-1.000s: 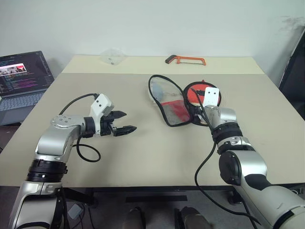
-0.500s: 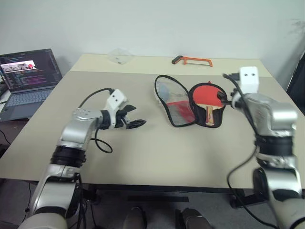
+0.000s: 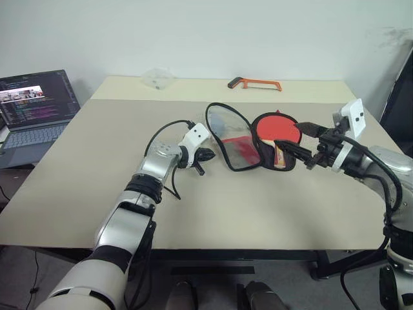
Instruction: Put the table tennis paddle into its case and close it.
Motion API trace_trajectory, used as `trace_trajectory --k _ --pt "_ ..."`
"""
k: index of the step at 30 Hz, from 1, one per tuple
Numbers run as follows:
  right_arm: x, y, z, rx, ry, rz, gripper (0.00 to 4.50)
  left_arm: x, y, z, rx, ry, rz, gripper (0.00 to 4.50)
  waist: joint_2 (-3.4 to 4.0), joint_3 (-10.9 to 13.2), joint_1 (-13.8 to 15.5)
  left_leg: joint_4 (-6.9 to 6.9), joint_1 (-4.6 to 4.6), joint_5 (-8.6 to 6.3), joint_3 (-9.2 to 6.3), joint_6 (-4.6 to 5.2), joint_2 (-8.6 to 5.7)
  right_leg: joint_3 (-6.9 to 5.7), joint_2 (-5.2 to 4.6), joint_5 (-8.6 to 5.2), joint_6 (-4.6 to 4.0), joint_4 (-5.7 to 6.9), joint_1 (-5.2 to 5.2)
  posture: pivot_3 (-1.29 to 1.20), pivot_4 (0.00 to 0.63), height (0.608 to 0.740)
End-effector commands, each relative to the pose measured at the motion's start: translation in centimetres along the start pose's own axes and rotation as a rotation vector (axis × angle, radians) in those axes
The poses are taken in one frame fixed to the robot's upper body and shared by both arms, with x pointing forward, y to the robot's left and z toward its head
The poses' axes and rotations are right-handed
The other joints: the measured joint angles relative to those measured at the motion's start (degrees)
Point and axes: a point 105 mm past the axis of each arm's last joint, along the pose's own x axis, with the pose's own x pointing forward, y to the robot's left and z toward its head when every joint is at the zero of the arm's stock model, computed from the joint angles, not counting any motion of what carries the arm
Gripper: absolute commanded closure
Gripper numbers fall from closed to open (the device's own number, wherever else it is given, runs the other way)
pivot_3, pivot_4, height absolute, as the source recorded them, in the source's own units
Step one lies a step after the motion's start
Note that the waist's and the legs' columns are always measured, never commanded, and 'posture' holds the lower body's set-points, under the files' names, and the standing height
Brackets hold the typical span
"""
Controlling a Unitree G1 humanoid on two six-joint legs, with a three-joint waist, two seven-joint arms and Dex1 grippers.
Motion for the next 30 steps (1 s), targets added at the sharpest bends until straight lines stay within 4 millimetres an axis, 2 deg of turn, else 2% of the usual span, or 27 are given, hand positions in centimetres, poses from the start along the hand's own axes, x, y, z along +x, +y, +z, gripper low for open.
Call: trace_trajectory --k 1,4,8,12,15,18,21,24,27,30 --pt "0.0 0.3 0.6 -0.046 -0.022 -0.016 0.0 0.6 0.1 1.9 0.048 -0.034 0.024 4.46 0.0 0.0 0.1 0.0 0.0 0.0 0.01 0.0 -0.01 0.01 -0.02 0.0 0.0 -0.01 0.0 0.0 0.15 0.74" --pt "0.3 0.3 0.1 -0.054 -0.01 -0.029 0.0 1.5 -0.9 2.7 0.052 -0.061 0.012 4.46 0.0 0.0 0.3 0.0 0.0 0.0 0.01 0.0 -0.02 0.01 -0.02 0.0 0.01 -0.01 0.0 0.0 0.15 0.74" --pt "0.5 0.2 0.1 -0.063 -0.015 -0.054 0.0 2.9 -2.1 4.8 0.03 -0.149 0.039 4.46 -0.01 0.0 0.5 0.0 -0.02 0.0 0.01 0.0 -0.02 0.01 -0.02 0.0 0.01 -0.03 0.0 0.0 0.15 0.74" --pt "0.4 -0.4 0.5 -0.064 -0.037 -0.092 0.0 4.0 -2.9 7.7 0.05 -0.252 0.121 4.46 -0.02 0.0 0.7 0.0 -0.02 0.0 0.01 0.0 -0.03 0.01 -0.02 0.01 0.01 -0.03 0.0 0.0 0.15 0.74" --pt "0.1 -1.2 1.2 -0.077 -0.068 -0.141 0.0 4.4 -4.0 11.8 0.034 -0.391 0.152 4.46 -0.03 0.0 0.8 -0.01 -0.02 0.0 0.01 0.0 -0.04 0.01 -0.02 0.01 0.02 -0.03 0.0 0.0 0.15 0.74" --pt "-0.4 -2.1 2.6 -0.068 -0.13 -0.203 0.0 4.9 -5.9 14.1 0.019 -0.456 0.127 4.46 -0.04 0.0 1.1 -0.01 -0.03 0.0 0.01 -0.01 -0.07 0.02 -0.03 0.01 0.03 -0.05 0.0 0.0 0.15 0.74" --pt "-0.9 -2.8 3.7 -0.064 -0.18 -0.25 0.0 5.8 -8.1 14.4 0.023 -0.455 0.05 4.46 -0.03 0.0 1.2 -0.02 -0.02 0.0 0.03 -0.01 -0.09 0.03 -0.04 0.01 0.04 -0.08 0.02 0.0 0.15 0.74" --pt "-1.7 -3.6 4.7 -0.055 -0.216 -0.307 0.0 6.8 -9.7 13.2 0.043 -0.403 0.008 4.46 -0.03 0.0 1.1 -0.05 0.01 0.0 0.01 -0.01 -0.08 0.02 -0.03 0.01 0.03 -0.08 0.02 0.0 0.15 0.74" --pt "-2.1 -4.4 4.4 -0.016 -0.21 -0.364 0.0 6.1 -8.2 12.4 0.025 -0.39 0.017 4.46 -0.03 0.0 0.7 -0.05 0.05 0.0 0.01 -0.01 -0.08 0.06 -0.02 0.01 0.03 -0.04 0.02 0.0 0.15 0.74" --pt "-2.1 -6.3 2.9 0.082 -0.153 -0.461 0.0 4.3 -5.2 11.5 0.003 -0.394 0.031 4.46 -0.02 0.0 -0.1 -0.05 0.08 0.0 0.0 -0.01 -0.07 0.08 -0.01 0.01 0.03 0.02 0.02 0.0 0.15 0.74"
